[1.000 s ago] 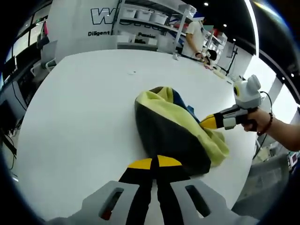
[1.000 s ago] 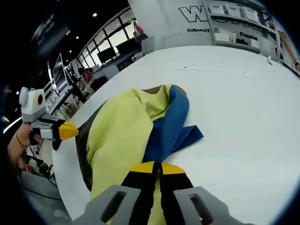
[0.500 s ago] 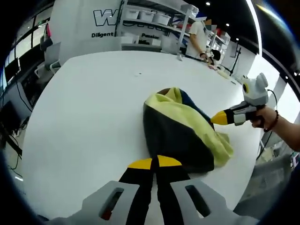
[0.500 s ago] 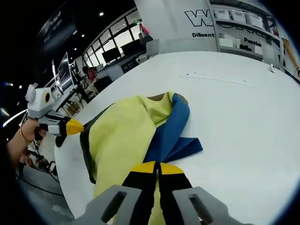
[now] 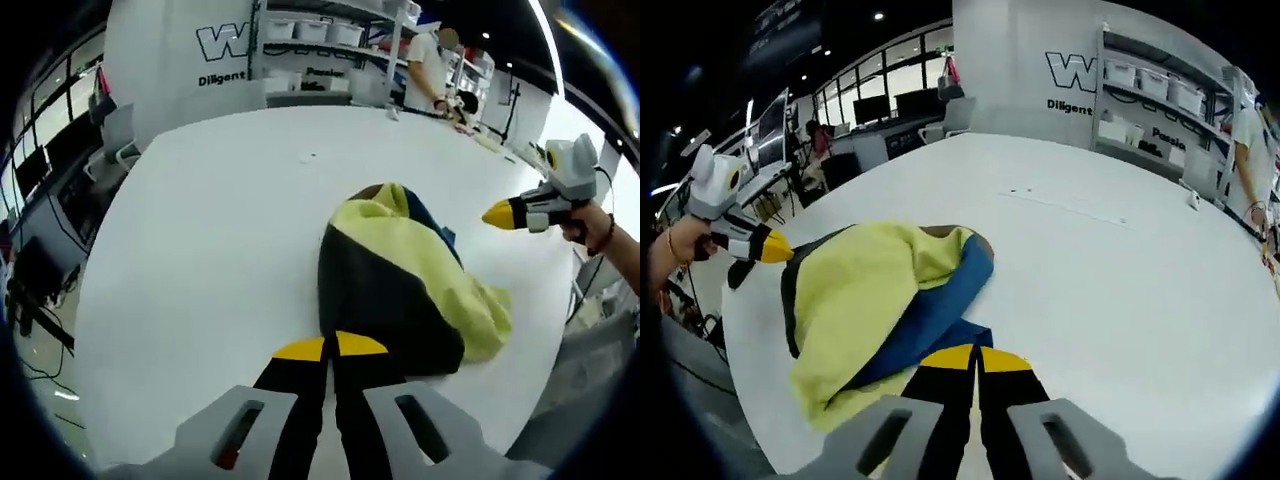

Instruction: Fold the garment on the visible template until the final outline fits inside the template.

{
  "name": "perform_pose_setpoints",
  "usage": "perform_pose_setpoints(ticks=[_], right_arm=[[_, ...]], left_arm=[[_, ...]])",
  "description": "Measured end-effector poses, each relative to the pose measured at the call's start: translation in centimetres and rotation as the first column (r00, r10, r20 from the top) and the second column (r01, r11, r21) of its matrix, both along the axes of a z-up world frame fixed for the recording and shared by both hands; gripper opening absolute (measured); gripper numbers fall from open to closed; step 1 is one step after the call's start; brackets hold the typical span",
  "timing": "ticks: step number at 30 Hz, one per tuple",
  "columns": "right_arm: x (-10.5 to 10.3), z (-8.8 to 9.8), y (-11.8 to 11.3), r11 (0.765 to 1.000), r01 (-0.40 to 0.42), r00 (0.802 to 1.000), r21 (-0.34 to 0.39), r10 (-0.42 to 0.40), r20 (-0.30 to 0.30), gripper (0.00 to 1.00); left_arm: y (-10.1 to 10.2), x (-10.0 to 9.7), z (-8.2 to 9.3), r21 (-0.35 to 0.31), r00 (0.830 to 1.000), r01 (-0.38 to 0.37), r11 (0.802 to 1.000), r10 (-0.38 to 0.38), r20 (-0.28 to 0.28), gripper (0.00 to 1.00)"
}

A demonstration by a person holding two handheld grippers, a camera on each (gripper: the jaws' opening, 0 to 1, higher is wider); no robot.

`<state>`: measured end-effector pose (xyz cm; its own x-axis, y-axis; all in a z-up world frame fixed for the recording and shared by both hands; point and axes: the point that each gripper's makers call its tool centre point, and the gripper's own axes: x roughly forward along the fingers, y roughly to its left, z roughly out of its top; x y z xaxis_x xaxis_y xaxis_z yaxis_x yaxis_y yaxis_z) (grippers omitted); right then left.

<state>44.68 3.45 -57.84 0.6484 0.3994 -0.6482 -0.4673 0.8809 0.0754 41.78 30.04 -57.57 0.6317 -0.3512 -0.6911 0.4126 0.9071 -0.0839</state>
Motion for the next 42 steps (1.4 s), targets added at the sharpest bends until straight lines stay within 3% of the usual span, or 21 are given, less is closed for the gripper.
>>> perform_pose_setpoints(ticks=[2, 7, 11, 18, 27, 37, 42], right_arm=[[-0.3, -0.2, 0.1, 0.999, 0.002, 0.999, 0.046, 0.000, -0.039, 0.00], [-0.6, -0.9, 1.2, 0.996, 0.010, 0.998, 0.089, -0.004, -0.067, 0.00], [-0.9, -1.4, 2.8, 0.995, -0.034, 0.996, 0.094, 0.041, -0.076, 0.00], [-0.3, -2.7, 5.0, 0.989, -0.067, 0.991, 0.132, 0.081, -0.105, 0.09], [-0.3, -4.3, 6.0, 0.987, -0.066, 0.984, 0.147, 0.089, -0.153, 0.18], [-0.1, -5.6, 7.2, 0.984, -0.053, 0.977, 0.171, 0.087, -0.193, 0.14], [-0.2, -5.8, 7.4, 0.983, -0.029, 0.975, 0.180, 0.067, -0.211, 0.00]], left_arm=[[-0.2, 0.1, 0.2, -0.046, 1.000, -0.004, 0.999, 0.004, -0.011, 0.00], [0.0, 0.2, -0.5, -0.014, 1.000, -0.001, 1.000, 0.001, -0.030, 0.00], [-0.1, 0.2, -0.6, -0.006, 0.999, 0.001, 1.000, -0.001, -0.033, 0.00], [0.1, 0.2, -0.8, -0.017, 0.999, -0.012, 1.000, 0.011, -0.041, 0.00], [0.3, 0.4, -1.2, -0.010, 0.999, -0.013, 1.000, 0.013, -0.050, 0.00], [0.3, 0.4, -1.4, -0.010, 0.998, -0.013, 1.000, 0.013, -0.056, 0.00], [0.4, 0.5, -1.5, -0.007, 0.998, -0.015, 1.000, 0.015, -0.056, 0.00]])
